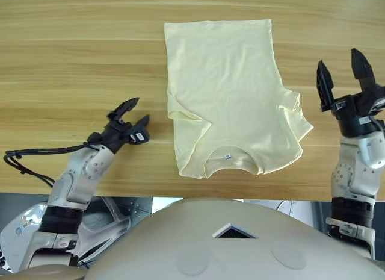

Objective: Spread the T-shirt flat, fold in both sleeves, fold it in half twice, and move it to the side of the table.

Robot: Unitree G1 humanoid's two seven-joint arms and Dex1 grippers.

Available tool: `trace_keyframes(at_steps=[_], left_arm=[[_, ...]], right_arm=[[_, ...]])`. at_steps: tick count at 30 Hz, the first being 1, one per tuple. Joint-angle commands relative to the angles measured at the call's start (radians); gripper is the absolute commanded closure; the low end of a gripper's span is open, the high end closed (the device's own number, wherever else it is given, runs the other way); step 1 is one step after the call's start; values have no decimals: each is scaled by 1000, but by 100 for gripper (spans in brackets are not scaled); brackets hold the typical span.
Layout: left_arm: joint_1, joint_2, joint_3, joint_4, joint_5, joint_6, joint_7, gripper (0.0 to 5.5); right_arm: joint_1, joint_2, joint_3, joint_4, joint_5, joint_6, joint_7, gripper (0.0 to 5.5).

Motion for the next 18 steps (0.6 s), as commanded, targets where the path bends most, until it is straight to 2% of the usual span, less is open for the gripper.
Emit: trace_keyframes(at_steps=[1, 11, 18], left_arm=[[-39, 2, -57, 24, 19, -9, -34, 230], [-159, -60, -146, 86, 10, -33, -10, 230], [-174, -80, -162, 86, -4, -42, -5, 230]], right_arm=[[-11, 0, -10, 7, -7, -4, -3, 232], [-8, 3, -7, 20, -7, -12, 2, 232], [-14, 0, -5, 31, -5, -13, 7, 232]])
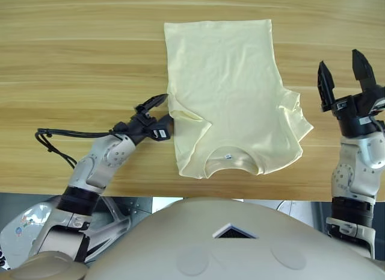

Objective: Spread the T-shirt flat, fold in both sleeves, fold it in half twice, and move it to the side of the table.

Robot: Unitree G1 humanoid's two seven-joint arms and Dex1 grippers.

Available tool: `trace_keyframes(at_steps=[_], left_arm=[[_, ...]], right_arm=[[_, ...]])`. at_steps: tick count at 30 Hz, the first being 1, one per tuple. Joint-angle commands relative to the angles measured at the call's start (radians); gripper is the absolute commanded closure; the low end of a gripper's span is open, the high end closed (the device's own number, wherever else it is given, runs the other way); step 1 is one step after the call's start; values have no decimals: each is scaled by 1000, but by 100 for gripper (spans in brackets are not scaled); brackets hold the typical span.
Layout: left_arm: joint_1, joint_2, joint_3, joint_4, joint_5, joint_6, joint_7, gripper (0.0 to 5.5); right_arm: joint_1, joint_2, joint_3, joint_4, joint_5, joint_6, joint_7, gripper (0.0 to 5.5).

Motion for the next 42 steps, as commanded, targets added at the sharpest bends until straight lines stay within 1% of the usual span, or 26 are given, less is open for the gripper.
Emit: trace_keyframes(at_steps=[1, 10, 15, 19, 23, 29, 33, 39, 42], left_arm=[[-11, -8, -7, 1, -10, 0, -2, 230], [-15, -25, 69, -37, -4, 49, 71, 230], [-9, -23, 94, -55, -5, 66, 82, 230], [-24, -31, 76, -44, -4, 62, 79, 230], [-62, -59, 13, 1, 7, 38, 67, 230], [-9, -45, 61, -31, -7, 56, 100, 230], [-33, -58, 44, -8, -6, 45, 97, 230], [-155, -116, 1, 109, 10, 23, 135, 230], [-127, -120, 6, 74, 1, 25, 145, 230]], right_arm=[[-15, 0, -3, 13, -5, -7, 6, 232], [-12, 2, 7, 26, -7, -14, 11, 232], [-13, 4, 14, 30, -10, -18, 11, 232], [-17, 3, 19, 30, -12, -18, 9, 232], [-19, 3, 21, 27, -13, -18, 8, 232], [-8, -7, -1, 29, -3, -17, 10, 232], [-20, 2, 12, 36, -13, -18, 7, 232], [-38, 9, 25, 59, -20, -28, 8, 232], [-32, 1, 12, 56, -13, -27, 10, 232]])
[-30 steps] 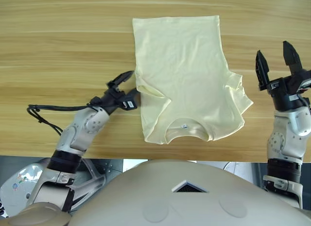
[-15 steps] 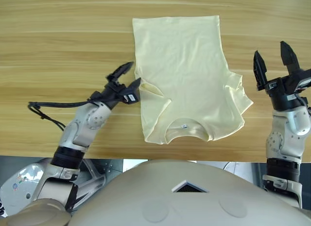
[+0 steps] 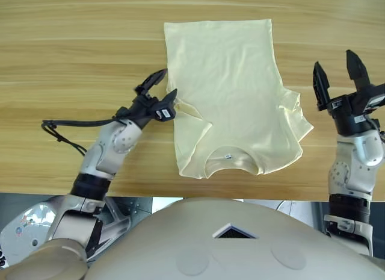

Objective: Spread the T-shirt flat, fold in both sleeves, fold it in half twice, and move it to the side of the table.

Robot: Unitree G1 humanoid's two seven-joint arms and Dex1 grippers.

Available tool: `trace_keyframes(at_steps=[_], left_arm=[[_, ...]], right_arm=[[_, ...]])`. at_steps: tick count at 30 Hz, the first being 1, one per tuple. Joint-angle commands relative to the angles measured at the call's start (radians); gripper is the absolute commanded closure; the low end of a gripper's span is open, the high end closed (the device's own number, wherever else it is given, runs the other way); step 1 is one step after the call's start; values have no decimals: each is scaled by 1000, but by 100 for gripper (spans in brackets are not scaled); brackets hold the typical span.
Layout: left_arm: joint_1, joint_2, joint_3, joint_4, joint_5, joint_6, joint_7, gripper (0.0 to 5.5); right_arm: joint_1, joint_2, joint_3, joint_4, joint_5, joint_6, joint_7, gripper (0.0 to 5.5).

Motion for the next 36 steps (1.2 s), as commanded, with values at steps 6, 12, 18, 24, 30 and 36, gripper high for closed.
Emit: trace_keyframes(at_steps=[6, 12, 18, 24, 30, 36], left_arm=[[16, -17, -8, -19, -1, -10, 37, 230], [141, 76, 130, -144, 8, 38, 54, 230], [295, 204, 177, -220, -1, 14, -28, 230], [286, 205, 89, -209, -11, -57, -99, 230], [175, 141, 26, -144, 3, -75, -91, 230], [98, 104, -18, -95, 21, -86, -85, 230]], right_arm=[[-9, -5, -12, 4, -5, -4, 7, 232], [-2, -12, -20, 15, -7, -5, 10, 232], [-8, -11, -11, 27, -14, -7, 13, 232], [-21, -17, -9, 36, -13, -4, 19, 232], [-21, -22, -13, 41, -17, -3, 26, 232], [-15, -20, -16, 54, -17, -15, 31, 232]])
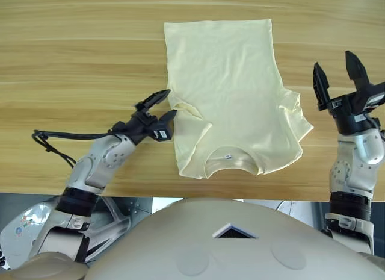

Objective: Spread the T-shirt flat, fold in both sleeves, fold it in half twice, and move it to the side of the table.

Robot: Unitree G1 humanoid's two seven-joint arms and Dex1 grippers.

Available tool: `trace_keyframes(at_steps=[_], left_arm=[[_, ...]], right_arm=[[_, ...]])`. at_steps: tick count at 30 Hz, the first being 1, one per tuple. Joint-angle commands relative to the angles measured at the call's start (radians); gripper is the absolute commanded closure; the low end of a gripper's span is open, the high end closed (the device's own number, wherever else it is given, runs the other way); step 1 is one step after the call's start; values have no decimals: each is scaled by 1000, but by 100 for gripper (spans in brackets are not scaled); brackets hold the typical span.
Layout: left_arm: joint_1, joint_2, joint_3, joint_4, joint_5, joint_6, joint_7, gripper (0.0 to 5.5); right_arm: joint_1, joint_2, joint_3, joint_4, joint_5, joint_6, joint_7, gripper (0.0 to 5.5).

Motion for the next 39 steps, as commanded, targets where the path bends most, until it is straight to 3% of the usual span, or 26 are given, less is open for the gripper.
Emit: trace_keyframes(at_steps=[1, 27, 39], left_arm=[[-39, -10, -23, 38, 22, -8, 5, 230], [-208, -70, -112, 266, 15, -79, 32, 230], [-85, -117, 9, -88, -72, -66, 114, 230]], right_arm=[[-4, -10, -5, 12, -10, -10, 11, 232], [1, 5, 11, 25, -17, -37, 19, 232], [-4, 5, 10, 45, -17, -46, 27, 232]])
